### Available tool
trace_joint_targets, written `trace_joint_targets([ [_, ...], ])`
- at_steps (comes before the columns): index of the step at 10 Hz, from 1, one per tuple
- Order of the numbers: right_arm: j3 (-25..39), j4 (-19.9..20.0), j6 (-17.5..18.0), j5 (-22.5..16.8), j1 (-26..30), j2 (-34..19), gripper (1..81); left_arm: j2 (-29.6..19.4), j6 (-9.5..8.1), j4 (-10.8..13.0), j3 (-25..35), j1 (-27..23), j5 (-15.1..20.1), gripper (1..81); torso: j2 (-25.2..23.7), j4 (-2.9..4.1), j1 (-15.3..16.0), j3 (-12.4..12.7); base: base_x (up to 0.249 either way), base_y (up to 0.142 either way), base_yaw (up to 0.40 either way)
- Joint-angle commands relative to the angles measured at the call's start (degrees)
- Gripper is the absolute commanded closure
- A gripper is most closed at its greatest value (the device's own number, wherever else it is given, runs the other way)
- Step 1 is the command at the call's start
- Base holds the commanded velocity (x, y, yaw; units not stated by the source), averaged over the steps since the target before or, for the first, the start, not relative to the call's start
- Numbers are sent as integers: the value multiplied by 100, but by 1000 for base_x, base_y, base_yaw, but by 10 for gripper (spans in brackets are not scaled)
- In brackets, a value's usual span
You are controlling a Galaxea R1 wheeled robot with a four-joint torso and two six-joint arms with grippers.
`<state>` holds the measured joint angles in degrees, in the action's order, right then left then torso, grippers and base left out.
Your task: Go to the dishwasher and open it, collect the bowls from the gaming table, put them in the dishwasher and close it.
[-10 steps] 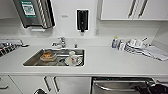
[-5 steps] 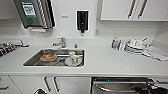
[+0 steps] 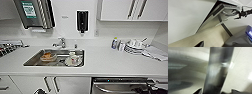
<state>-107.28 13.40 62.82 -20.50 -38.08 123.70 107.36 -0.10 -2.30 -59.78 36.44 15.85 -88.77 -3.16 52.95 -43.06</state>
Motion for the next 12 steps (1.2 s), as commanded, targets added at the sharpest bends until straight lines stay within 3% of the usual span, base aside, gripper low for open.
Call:
trace_joint_targets([
  [1,-258,-197,292,-1492,-345,-114,10,-171,10,-33,125,-572,138,10,0,0,0,0,-67,0,0],
  [7,-249,-188,362,-1483,-407,-97,10,-153,10,-42,125,-572,182,10,-2,0,-5,-2,-77,0,0],
  [9,-310,49,345,-1228,-609,-62,10,-127,10,-33,125,-571,182,10,-2,0,-2,-5,-78,0,0],
  [12,-416,67,292,-1140,-758,52,10,-92,1,-33,125,-563,235,10,-2,0,-2,-7,-78,0,0],
])
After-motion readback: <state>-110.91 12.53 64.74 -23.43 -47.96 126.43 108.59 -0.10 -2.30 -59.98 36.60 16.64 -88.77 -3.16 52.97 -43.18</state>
